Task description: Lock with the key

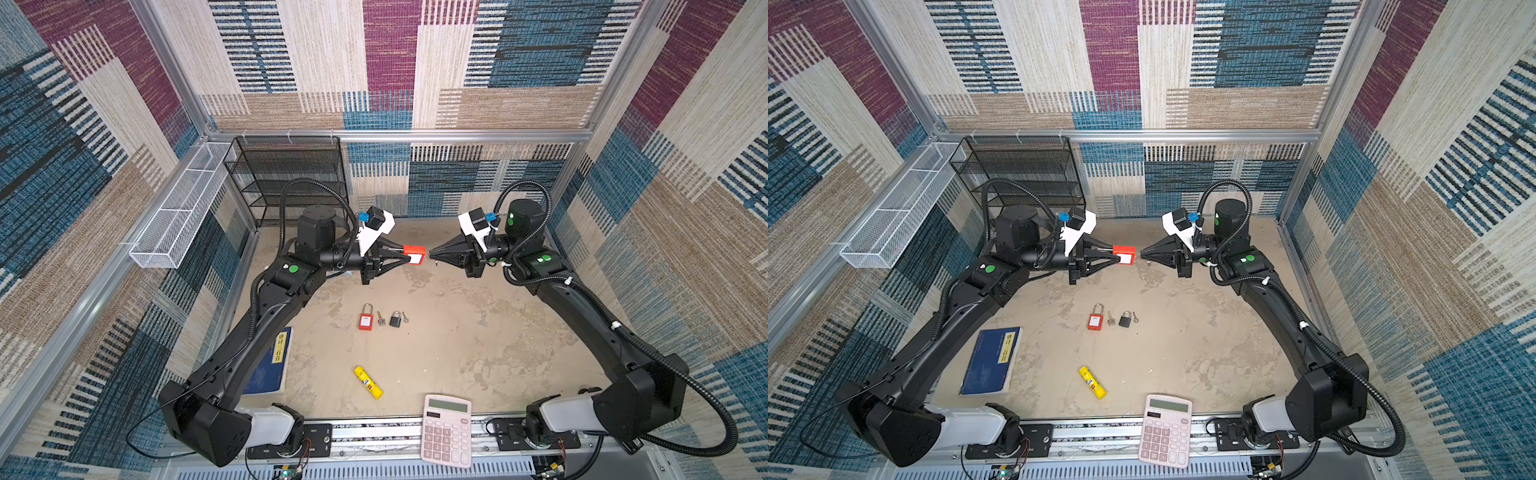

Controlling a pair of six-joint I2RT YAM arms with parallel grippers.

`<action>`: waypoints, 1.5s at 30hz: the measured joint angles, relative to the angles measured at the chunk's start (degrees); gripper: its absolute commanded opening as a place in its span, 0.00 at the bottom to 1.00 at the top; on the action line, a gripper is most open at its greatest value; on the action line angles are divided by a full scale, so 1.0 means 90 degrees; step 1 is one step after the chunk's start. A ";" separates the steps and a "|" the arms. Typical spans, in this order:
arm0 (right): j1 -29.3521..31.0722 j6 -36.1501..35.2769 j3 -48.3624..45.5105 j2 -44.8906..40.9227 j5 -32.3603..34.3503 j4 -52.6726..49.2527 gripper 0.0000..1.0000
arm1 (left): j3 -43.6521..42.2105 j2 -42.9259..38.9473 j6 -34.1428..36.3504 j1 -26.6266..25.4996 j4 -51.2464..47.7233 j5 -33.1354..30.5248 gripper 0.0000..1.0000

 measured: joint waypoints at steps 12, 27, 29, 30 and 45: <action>-0.0444 -0.0529 -0.0158 -0.0165 0.0423 -0.0852 0.00 | 0.0376 -0.0010 0.0775 0.0262 -0.0758 -0.0090 0.00; -0.0935 -0.0078 -0.0651 -0.0685 0.2295 -0.0253 0.00 | 0.0823 0.1071 0.2144 0.0214 -0.2892 -0.0367 0.00; -0.1035 -0.0029 -0.0670 -0.0704 0.2841 -0.0231 0.00 | 0.0823 0.1328 0.2378 0.0114 -0.3208 -0.0554 0.00; -0.1066 -0.0027 -0.0680 -0.0724 0.3072 -0.0231 0.00 | 0.0840 0.1433 0.2460 0.0070 -0.3320 -0.0624 0.00; -0.1200 -0.0075 -0.0665 -0.1015 0.5030 -0.0342 0.00 | 0.3461 0.4794 0.3347 -0.1149 -0.5557 -0.2560 0.00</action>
